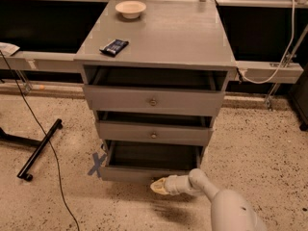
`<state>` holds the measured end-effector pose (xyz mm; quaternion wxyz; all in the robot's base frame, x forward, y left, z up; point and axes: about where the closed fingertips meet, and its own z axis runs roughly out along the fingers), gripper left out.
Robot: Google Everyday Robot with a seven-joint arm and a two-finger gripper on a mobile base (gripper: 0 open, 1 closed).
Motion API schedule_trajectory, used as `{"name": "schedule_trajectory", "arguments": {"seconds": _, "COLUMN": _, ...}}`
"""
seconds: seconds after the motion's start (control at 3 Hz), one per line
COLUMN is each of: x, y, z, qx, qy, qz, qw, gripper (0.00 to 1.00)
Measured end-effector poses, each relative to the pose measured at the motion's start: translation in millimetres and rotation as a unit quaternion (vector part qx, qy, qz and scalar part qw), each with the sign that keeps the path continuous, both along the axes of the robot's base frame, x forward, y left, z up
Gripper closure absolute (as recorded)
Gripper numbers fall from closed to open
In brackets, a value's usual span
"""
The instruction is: Close bottom drawer
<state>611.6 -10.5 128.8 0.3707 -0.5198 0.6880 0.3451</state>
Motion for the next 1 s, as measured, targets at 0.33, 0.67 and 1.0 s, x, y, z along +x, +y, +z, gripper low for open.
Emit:
{"name": "schedule_trajectory", "arguments": {"seconds": 0.33, "x": -1, "y": -12, "z": 0, "qx": -0.01, "qy": -0.014, "qz": -0.015, "qw": 0.9997, "gripper": 1.0}}
{"name": "schedule_trajectory", "arguments": {"seconds": 0.67, "x": 6, "y": -20, "z": 1, "qx": -0.011, "qy": -0.035, "qz": -0.028, "qw": 0.999, "gripper": 1.0}}
{"name": "schedule_trajectory", "arguments": {"seconds": 1.0, "x": 28, "y": -28, "z": 6, "qx": -0.018, "qy": -0.068, "qz": -0.037, "qw": 0.9969, "gripper": 1.0}}
